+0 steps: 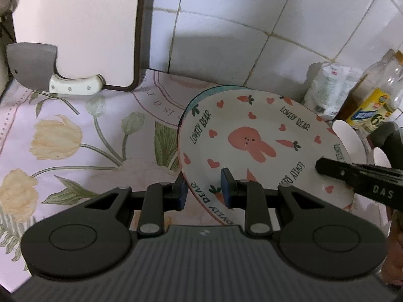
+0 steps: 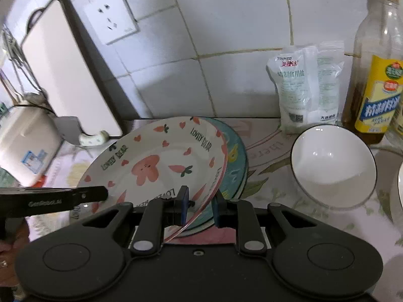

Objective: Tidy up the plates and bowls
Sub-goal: 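Lift the bunny plate with both grippers and carry it over the blue egg plate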

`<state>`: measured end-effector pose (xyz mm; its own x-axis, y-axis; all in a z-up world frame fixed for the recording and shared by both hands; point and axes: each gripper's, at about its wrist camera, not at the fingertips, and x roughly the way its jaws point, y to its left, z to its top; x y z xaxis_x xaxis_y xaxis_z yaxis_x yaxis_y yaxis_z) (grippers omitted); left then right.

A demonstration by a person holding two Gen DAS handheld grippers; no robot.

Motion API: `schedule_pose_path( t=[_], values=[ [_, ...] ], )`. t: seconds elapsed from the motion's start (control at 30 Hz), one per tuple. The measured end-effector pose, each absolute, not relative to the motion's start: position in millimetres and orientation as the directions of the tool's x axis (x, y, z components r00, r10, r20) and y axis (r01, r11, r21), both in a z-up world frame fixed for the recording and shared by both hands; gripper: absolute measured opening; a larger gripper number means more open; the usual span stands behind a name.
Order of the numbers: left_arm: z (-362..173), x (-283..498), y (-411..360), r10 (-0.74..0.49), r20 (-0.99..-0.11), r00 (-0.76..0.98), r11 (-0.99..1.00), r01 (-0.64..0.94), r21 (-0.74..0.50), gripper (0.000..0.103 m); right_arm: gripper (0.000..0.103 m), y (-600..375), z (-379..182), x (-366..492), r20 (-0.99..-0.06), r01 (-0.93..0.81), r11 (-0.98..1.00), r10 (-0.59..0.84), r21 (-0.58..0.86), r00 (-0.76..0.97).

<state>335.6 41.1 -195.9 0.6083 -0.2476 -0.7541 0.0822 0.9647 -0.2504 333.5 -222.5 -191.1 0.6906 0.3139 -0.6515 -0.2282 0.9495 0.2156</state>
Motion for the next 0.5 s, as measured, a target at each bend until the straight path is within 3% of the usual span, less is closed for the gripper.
schedule_pose_path(
  t=[0.5],
  values=[
    [-214.8, 353.4, 41.8, -0.224, -0.789, 0.572, 0.969, 0.046, -0.242, 0.025, 0.024, -212.4, -207.6, 358.1, -0.702, -0.180, 0.965, 0.261, 0.189, 0.663]
  ],
)
